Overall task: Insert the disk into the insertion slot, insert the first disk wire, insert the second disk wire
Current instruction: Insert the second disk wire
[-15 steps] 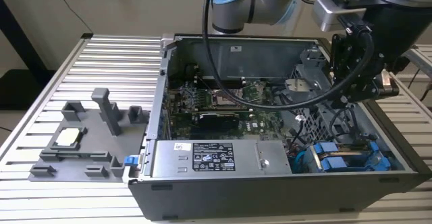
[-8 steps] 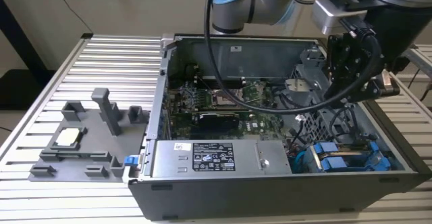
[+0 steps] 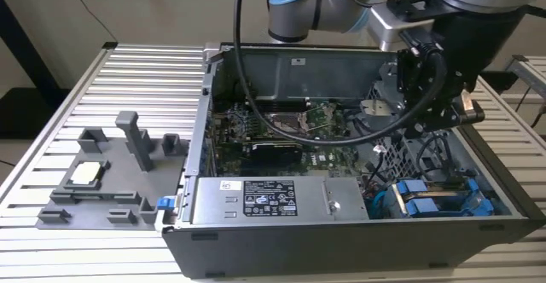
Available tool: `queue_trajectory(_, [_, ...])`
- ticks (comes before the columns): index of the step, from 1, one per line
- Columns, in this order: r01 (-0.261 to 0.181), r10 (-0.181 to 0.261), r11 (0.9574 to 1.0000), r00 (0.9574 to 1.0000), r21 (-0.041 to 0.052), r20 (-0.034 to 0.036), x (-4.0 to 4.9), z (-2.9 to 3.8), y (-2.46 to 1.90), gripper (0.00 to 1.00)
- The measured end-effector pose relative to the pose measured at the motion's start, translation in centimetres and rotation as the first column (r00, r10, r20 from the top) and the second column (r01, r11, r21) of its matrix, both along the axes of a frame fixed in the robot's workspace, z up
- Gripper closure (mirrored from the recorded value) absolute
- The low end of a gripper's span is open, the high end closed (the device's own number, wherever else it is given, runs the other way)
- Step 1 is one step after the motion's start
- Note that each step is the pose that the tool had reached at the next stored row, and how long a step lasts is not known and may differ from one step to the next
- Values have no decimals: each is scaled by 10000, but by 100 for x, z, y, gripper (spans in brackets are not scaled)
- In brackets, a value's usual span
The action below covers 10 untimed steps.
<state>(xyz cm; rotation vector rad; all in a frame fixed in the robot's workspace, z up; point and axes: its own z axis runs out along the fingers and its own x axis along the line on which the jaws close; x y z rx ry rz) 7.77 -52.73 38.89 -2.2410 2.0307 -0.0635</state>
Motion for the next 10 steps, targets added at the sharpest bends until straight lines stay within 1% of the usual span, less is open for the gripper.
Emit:
queue_trajectory(2, [0, 0, 10000, 10000, 2, 73, -61, -17, 0, 73])
queue_trajectory(4, [2, -2, 10000, 9999, 3, 112, -90, -31, 0, 73])
queue_trajectory(7, [78, -78, 10000, 9999, -1, 119, -94, -47, 1, 73])
queue_trajectory(10, [175, -175, 9998, 9998, 34, 119, -95, -64, 0, 73])
